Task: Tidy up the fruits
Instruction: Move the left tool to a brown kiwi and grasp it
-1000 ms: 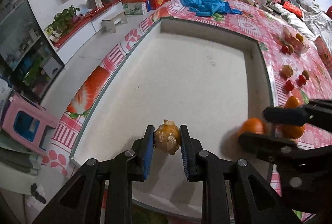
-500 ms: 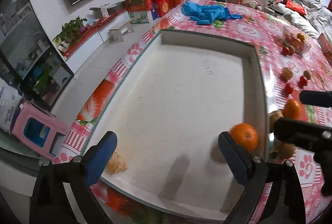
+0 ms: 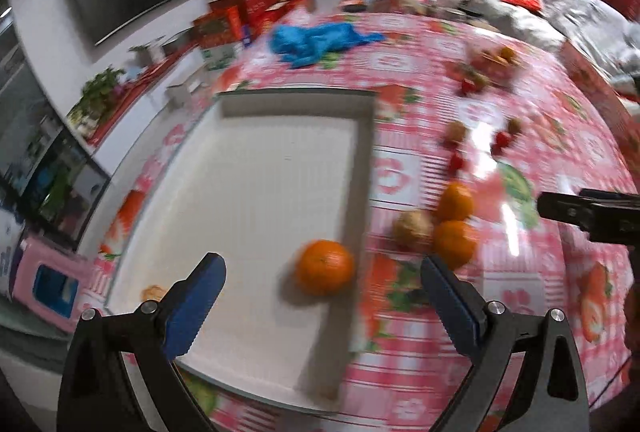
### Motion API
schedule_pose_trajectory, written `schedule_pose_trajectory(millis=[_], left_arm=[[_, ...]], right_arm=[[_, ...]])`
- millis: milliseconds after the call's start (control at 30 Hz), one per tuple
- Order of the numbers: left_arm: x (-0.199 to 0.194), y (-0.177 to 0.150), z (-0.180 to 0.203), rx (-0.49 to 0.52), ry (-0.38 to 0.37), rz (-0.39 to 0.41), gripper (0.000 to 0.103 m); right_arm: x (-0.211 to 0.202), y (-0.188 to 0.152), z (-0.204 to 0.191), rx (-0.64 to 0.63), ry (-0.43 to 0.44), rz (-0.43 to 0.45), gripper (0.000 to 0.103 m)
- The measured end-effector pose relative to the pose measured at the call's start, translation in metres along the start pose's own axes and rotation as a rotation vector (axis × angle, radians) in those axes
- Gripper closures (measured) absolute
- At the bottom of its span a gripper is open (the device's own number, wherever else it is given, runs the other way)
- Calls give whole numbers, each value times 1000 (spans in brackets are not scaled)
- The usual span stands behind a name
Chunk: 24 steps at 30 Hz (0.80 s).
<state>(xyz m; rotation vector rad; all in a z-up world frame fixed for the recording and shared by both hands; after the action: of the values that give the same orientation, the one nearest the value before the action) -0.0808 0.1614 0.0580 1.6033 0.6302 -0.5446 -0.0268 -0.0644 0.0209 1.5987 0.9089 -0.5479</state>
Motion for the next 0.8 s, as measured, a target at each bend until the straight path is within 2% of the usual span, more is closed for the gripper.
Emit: schedule_pose_trajectory(millis=[233,367,567,667,733,800], left_arm=[[-4,-15,60,100,-54,14,4],[5,-23,75,95,-65,-12,5],[22,-33,81,88,-30,-42,5],[31,-35,82,79,-28,-62,22],[34,-33,79,41,-39,-67,22],[38,-32,76,-3,-57,-76,30]], right_arm=[[-4,-19,31,8,-49,2,0],[-6,-23,33,-17,-45,8,0],[-5,-23,32,-36,-40,11,0],[-4,-23,34,-40,-39,15,0],[-4,-22,34,-41,-40,16,0],[-3,-23,33,-52,-45,15,0]])
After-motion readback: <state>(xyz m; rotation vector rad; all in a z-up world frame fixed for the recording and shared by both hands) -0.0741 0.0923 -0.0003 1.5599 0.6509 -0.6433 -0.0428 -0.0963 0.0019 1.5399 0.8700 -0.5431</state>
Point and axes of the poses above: each gripper's, at about its wrist camera, not at the fingertips, and x roughly the way its jaws point, z to its right, y to its top, the point moved 1 cm from there along x, roughly the way its jaws point, and after that the axes turned 12 degrees about z, right-handed, at the moved point
